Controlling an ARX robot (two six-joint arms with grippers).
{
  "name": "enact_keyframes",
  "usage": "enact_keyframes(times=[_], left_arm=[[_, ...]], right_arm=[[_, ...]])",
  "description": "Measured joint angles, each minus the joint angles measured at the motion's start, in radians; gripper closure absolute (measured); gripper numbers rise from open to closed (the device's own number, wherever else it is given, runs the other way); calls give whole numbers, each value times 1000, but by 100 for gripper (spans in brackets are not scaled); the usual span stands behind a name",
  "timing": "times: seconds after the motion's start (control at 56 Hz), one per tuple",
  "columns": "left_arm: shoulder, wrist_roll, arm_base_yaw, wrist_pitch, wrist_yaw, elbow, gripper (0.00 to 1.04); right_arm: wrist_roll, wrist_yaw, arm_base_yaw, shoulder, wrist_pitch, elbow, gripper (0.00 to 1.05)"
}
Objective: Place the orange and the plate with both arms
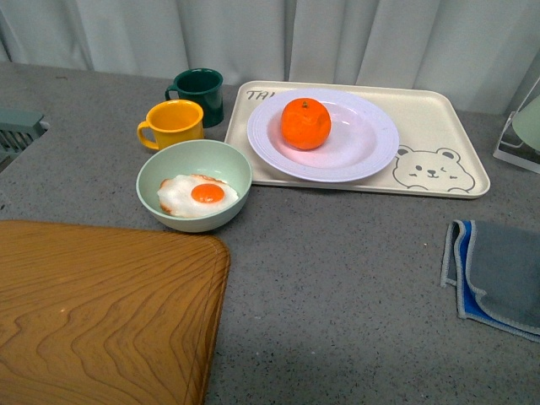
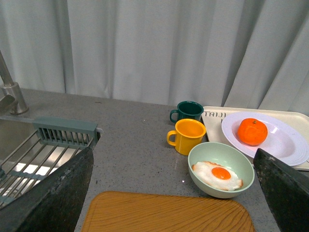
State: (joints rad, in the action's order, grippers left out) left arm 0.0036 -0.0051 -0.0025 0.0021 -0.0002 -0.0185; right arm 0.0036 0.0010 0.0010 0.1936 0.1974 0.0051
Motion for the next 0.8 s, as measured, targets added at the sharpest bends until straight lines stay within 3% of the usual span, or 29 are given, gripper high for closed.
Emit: enact_keyframes(times=[0.107,0.196,0.411,0.804], left_arm=[[0,0,0,0,0,0,7],[0,0,0,0,-1,0,7],[0,0,0,0,0,0,7],[0,0,0,0,0,0,7]], right_arm=[[0,0,0,-26,-26,0,104],[0,-2,0,-151,-186,0,104],[0,-2,0,-188,-195,1,104],[-2,-2,0,-189,-196,1,29]])
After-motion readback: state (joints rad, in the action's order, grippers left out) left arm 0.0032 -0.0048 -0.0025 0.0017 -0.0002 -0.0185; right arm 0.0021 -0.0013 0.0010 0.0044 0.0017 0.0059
